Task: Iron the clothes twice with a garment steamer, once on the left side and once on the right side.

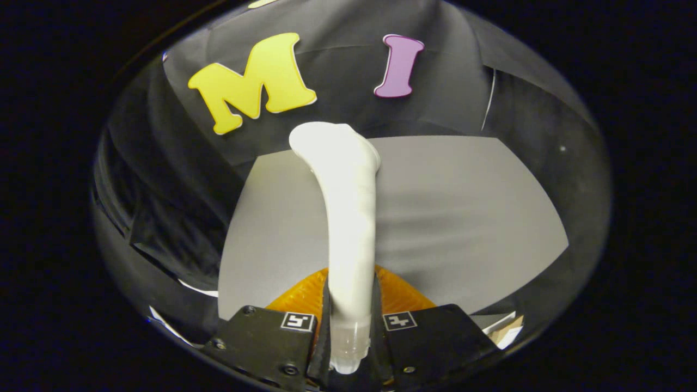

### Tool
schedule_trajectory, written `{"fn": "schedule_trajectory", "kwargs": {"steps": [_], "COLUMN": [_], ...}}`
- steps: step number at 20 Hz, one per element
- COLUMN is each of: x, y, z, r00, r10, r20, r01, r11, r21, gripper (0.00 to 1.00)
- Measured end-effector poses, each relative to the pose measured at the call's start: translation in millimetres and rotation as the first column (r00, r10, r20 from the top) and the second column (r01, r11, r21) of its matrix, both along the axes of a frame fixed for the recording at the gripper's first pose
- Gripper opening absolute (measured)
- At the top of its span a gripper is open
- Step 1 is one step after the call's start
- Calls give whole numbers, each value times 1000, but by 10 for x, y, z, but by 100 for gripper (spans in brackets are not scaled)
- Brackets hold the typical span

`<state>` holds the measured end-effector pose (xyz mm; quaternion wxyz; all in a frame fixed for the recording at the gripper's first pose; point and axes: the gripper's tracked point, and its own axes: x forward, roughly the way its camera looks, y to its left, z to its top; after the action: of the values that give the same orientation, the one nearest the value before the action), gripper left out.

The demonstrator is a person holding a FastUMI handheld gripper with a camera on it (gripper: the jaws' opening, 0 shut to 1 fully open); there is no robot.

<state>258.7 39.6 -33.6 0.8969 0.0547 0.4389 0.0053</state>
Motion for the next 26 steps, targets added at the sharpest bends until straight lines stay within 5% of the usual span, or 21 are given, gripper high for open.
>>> {"fn": "schedule_trajectory", "kwargs": {"steps": [8, 14, 22, 26], "x": [-886, -1569, -1640, -1505], "y": [310, 750, 1395, 1777], "z": [874, 1559, 2389, 2765], "r00": [965, 896, 737, 614], "r10": [-113, -162, -164, -135], "r20": [235, 413, 655, 778], "r01": [96, 114, 120, 119], "r11": [992, 984, 986, 990], "r21": [81, 139, 112, 77], "gripper": [31, 31, 31, 31]}}
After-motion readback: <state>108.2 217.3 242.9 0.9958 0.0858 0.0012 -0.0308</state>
